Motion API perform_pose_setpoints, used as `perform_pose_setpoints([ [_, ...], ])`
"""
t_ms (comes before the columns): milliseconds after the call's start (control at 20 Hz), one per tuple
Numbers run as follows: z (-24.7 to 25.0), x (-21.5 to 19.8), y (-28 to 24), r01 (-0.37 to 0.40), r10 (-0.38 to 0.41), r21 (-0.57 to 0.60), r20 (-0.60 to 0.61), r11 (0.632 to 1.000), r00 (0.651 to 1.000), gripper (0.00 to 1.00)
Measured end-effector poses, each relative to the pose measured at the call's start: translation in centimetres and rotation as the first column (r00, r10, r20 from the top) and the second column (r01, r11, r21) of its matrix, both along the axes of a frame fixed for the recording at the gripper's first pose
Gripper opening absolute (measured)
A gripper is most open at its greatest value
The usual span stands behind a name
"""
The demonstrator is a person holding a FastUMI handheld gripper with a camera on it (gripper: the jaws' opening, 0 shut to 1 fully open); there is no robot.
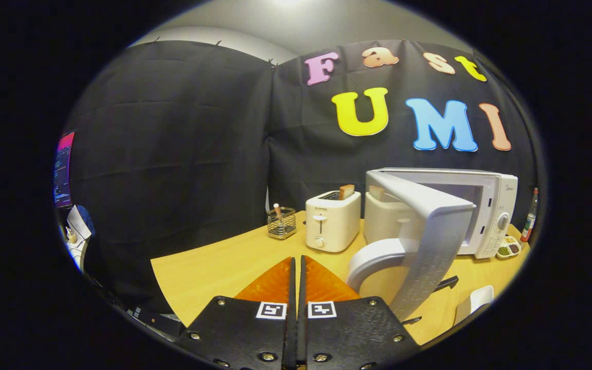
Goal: Open the microwave, put the food inside, and close the microwave door.
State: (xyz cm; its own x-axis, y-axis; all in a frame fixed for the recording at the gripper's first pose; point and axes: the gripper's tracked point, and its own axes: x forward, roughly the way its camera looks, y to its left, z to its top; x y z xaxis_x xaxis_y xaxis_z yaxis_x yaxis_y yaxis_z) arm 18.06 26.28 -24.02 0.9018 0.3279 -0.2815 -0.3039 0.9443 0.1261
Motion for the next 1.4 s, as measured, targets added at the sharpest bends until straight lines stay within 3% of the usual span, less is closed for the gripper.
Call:
perform_pose_setpoints([
  [300, -2.0, 2.4, -10.7, 0.179, -0.179, -0.104, 0.001, 0.978, 0.984, 0.01],
  [700, -3.5, 7.0, -20.6, 0.380, -0.387, -0.180, -0.007, 0.907, 0.922, 0.01],
  [1400, -4.9, 15.7, -30.1, 0.562, -0.568, -0.338, 0.092, 0.755, 0.818, 0.01],
])
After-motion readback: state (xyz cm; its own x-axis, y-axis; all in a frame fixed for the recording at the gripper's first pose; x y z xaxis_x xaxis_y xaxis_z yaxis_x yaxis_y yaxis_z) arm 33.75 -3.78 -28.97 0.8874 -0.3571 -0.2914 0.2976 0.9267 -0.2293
